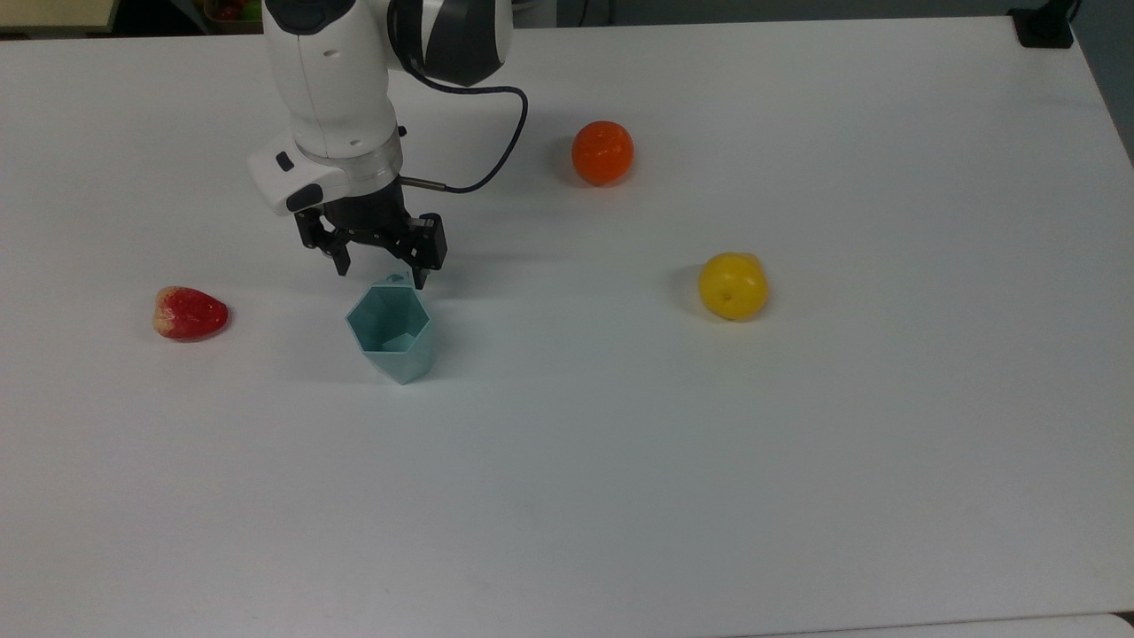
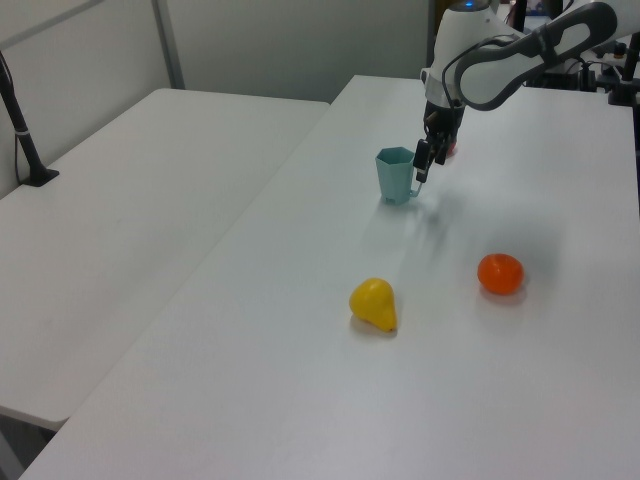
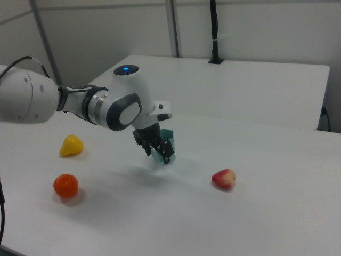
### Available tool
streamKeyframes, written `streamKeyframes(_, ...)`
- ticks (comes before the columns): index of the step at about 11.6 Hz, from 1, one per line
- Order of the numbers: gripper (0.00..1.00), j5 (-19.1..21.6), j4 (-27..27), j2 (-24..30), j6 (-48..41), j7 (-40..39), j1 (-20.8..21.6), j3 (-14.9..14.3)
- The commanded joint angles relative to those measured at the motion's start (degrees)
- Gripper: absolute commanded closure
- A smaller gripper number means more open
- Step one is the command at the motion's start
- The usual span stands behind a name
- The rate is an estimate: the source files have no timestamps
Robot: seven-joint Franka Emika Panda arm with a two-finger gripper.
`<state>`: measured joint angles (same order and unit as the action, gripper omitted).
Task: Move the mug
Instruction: 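Move the gripper over the teal mug and lower toward its rim, then close the gripper on the teal mug's rim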
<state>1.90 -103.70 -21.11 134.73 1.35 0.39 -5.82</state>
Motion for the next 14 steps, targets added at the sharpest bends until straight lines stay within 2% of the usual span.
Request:
streamKeyframes(1,0.27,1.18,0.25,-0.86,1.94,1.37,1.28,-0.42)
streamKeyframes(6,0.65,1.0,0.25,-0.95,1.94,1.46,1.37,-0.33)
streamKeyframes(9,0.81,0.47,0.25,-0.95,2.38,2.6,1.37,-0.42)
streamKeyframes(11,0.89,0.38,0.25,-0.95,2.38,2.6,1.37,-0.42)
streamKeyframes(14,0.93,0.38,0.25,-0.51,2.21,2.69,1.37,-0.42)
